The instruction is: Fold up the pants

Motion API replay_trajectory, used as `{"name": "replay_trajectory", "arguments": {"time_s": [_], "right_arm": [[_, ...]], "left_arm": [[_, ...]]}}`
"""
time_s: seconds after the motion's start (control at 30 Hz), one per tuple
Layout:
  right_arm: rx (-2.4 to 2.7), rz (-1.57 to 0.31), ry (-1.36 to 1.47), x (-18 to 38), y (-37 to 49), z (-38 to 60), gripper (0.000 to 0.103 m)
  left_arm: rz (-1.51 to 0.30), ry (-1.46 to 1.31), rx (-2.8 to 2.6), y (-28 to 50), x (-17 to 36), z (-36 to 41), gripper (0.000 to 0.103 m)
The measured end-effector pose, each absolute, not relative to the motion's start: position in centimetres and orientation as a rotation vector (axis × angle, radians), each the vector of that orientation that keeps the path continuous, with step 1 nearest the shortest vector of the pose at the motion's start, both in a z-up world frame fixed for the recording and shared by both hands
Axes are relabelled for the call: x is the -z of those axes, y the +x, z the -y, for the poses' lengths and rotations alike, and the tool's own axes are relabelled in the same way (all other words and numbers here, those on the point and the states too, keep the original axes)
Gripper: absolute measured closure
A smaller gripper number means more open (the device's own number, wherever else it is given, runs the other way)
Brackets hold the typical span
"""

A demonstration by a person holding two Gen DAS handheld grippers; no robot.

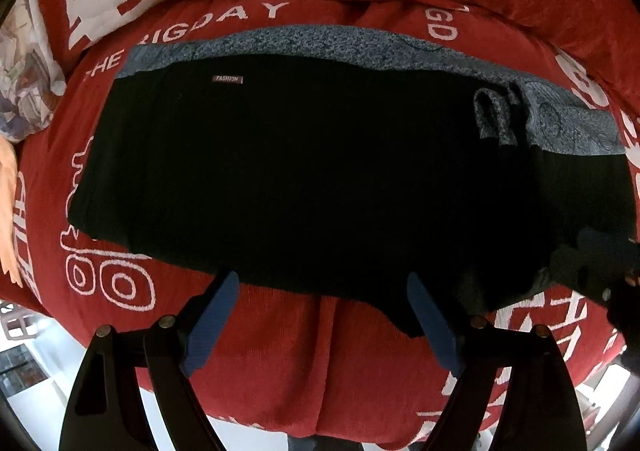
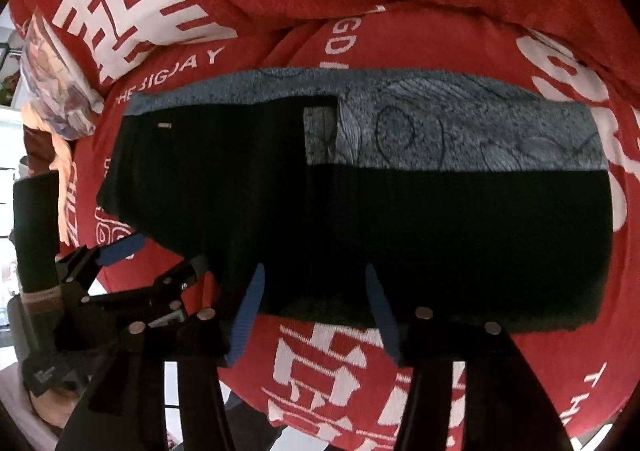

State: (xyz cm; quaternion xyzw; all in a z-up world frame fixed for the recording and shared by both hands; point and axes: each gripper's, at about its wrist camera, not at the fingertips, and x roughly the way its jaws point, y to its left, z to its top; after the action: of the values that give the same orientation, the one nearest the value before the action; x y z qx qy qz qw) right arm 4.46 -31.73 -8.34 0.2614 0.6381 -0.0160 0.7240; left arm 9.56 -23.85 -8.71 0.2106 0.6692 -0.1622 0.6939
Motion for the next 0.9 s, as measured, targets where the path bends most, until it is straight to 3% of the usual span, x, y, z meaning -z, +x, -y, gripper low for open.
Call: {"name": "replay_trajectory", "arguments": {"time_s": [0.2, 0.33, 0.43, 0.9], "right_arm": [[0.071, -1.405, 0.551, 7.8, 3.9, 31.2, 0.022], [0.095, -1.391, 0.551, 7.7, 3.7, 31.2, 0.018], [0.126, -1.387, 0.528, 7.7, 3.6, 31.2, 0.000], [0.149, -1.468, 0.537, 8.7, 3.7, 30.6, 0.000]], "left_arm": [[-1.505, 0.470, 0.370, 8.3, 8.0, 23.4, 0.016], [-1.514, 0.463, 0.369, 8.2, 8.2, 23.3, 0.016], [-1.521, 0.452, 0.368, 8.3, 8.2, 22.9, 0.016], [-1.565, 0.443, 0.354, 9.5, 8.8, 19.6, 0.016]]}}
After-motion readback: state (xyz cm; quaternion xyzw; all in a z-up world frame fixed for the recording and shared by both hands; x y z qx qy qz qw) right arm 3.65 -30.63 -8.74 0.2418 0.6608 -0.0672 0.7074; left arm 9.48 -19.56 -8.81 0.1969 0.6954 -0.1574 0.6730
